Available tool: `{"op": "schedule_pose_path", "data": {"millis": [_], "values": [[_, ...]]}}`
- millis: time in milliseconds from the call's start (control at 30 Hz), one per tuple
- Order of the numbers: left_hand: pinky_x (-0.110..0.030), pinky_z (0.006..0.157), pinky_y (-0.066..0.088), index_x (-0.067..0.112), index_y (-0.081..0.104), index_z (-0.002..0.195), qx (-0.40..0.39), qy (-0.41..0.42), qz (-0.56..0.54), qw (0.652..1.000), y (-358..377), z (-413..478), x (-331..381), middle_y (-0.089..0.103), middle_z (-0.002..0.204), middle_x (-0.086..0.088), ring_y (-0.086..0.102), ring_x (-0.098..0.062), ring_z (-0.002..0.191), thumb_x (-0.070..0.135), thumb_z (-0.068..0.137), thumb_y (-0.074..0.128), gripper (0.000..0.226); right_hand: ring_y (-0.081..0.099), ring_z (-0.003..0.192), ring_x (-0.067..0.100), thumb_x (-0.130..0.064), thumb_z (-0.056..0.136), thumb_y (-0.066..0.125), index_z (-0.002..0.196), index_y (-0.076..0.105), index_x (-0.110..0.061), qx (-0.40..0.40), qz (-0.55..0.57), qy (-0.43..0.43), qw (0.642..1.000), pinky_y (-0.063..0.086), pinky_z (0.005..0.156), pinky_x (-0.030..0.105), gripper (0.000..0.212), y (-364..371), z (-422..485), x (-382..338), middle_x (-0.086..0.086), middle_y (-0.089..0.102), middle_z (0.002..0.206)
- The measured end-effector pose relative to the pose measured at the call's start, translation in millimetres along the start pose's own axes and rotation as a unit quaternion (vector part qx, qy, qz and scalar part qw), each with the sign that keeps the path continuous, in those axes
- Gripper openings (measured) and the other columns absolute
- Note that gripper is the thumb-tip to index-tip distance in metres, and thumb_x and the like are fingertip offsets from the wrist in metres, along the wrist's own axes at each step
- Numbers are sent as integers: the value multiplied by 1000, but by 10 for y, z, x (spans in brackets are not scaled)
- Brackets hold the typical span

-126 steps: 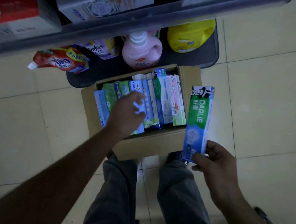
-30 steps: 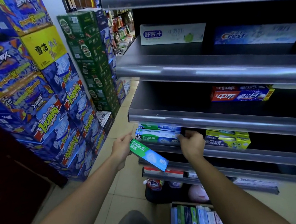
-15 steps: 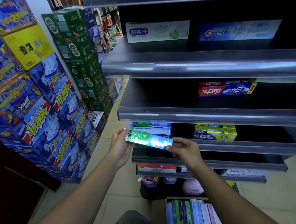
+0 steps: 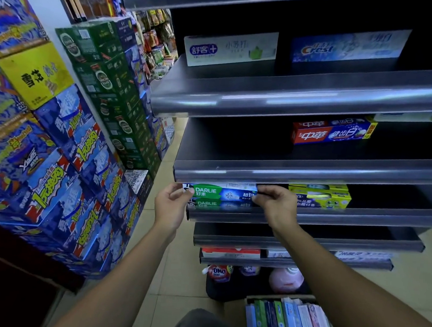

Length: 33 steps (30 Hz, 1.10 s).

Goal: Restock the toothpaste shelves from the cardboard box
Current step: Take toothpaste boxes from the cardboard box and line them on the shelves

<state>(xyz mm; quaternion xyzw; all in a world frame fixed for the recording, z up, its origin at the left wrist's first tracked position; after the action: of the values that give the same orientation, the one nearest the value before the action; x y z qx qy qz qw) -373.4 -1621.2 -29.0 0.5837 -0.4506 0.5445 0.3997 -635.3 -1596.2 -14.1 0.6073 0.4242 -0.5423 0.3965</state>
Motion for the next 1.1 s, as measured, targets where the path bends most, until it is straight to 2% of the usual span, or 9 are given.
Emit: {"op": "schedule_pose_path", "data": {"millis": [33, 200, 367, 500, 633, 733, 900, 1000, 1100], "values": [[-9, 74, 43, 15, 64, 121, 5, 0, 11, 1000, -15, 35, -32, 73, 98, -16, 62, 7, 86, 14, 92, 75, 31, 69, 80, 13, 13, 81, 74, 83, 70, -13, 3, -14, -5, 1000, 60, 81, 26, 26, 29, 38, 18, 1, 72, 86], [-10, 71, 46, 10, 62, 138, 17, 1, 64, 998, -49, 91, -161, 67, 98, 12, 64, 4, 86, 10, 90, 78, 50, 68, 88, 25, 9, 81, 77, 82, 67, -12, 15, -83, -1, 996, 57, 89, 37, 23, 122, 169, 129, 7, 70, 88], [-5, 56, 48, 15, 69, 116, -1, 7, 119, 993, -96, 137, -172, 73, 94, 9, 70, 6, 71, -1, 82, 80, 39, 65, 80, 14, -9, 78, 86, 92, 70, -14, 9, -180, 0, 984, 52, 71, 21, 22, 117, 223, 192, -1, 69, 87], [-4, 56, 47, 20, 68, 98, 19, 16, 160, 987, -68, 138, -161, 70, 83, 12, 67, 0, 78, 1, 81, 83, 29, 63, 80, 13, -5, 78, 85, 96, 70, -10, 4, -214, -1, 977, 48, 65, 16, 24, 125, 220, 262, -1, 68, 87], [-1, 55, 44, 23, 64, 96, 35, 45, 211, 976, -29, 181, -137, 66, 80, 16, 62, 5, 75, 7, 84, 81, 26, 62, 76, 13, -5, 78, 84, 90, 69, -11, 14, -213, 4, 977, 45, 60, 10, 20, 148, 292, 253, -2, 67, 82], [-5, 63, 50, 23, 65, 97, 35, 41, 225, 973, -1, 224, -127, 66, 81, 15, 64, 3, 75, 7, 86, 79, 24, 62, 75, 13, -6, 80, 84, 91, 69, -10, 11, -226, 23, 974, 54, 71, 23, 19, 166, 318, 221, -2, 66, 80], [-32, 87, 57, 13, 67, 116, 66, -10, 216, 974, -87, 49, -208, 67, 94, 6, 68, -18, 92, 7, 86, 79, 32, 61, 79, 12, -11, 84, 81, 101, 68, -10, -9, -236, -20, 971, 43, 63, 9, 22, -21, 204, 148, -3, 65, 86], [-28, 81, 56, 18, 67, 111, 103, -5, 216, 971, -138, -304, -374, 65, 92, 11, 65, -11, 83, 5, 84, 79, 32, 62, 69, 6, -8, 86, 76, 92, 70, -14, -34, -234, -57, 970, 46, 62, 5, 11, -296, -5, 166, -3, 67, 77], [-16, 70, 51, 23, 66, 105, 90, -39, 242, 965, -62, -802, -692, 66, 88, 11, 62, -4, 71, 4, 84, 78, 31, 59, 62, 2, -5, 87, 74, 89, 72, -13, -77, -226, -27, 971, 47, 64, 8, 9, -734, -264, 402, 0, 68, 74]]}}
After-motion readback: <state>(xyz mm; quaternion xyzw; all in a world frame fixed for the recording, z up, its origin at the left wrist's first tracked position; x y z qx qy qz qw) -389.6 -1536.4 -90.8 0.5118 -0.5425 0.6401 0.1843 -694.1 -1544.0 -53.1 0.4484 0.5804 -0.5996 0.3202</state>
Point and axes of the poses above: each hand's wrist, its own z-axis towards the middle knuckle, its own y-axis out of the palm, x = y × z, the point moved 2 cm from there along z, towards the middle knuckle
